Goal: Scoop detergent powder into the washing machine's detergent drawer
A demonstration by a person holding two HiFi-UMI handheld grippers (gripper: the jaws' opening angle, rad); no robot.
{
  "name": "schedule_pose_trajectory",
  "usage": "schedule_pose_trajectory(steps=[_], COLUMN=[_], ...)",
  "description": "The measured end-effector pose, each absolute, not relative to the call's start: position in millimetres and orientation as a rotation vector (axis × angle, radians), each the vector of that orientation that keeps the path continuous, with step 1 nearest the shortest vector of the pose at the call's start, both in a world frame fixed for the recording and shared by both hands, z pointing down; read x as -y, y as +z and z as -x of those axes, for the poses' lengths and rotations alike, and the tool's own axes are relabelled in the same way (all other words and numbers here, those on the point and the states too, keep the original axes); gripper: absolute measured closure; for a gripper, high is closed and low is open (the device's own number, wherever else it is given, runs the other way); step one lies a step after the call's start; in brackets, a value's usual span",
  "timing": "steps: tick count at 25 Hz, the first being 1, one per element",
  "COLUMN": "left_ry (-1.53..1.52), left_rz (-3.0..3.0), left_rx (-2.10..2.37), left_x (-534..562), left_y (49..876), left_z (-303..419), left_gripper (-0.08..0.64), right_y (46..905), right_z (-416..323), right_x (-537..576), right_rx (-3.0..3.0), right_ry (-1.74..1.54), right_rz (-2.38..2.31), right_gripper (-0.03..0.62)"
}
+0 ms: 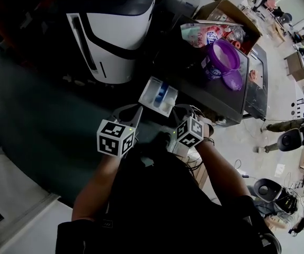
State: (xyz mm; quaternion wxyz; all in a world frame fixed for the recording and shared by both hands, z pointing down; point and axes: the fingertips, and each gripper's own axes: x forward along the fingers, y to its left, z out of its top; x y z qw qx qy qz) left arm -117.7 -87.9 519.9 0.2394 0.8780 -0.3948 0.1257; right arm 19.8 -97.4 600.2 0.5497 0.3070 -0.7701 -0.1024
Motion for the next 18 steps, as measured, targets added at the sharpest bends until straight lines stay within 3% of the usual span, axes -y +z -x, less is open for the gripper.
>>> schedule_pose_trajectory(steps=[18], left_ry=[0.342], left_rz=[-2.408], left_rx=[1.125], left_x=[118.1], left_y=[504.3], left_z=[85.9], left_gripper=[0.554], right_y=[571.4], right_z=[-41.7], right_x=[117.6], right_rx=[2.07], right_ry=[0.068], right_rz=[-0.841], right_gripper=[0.572])
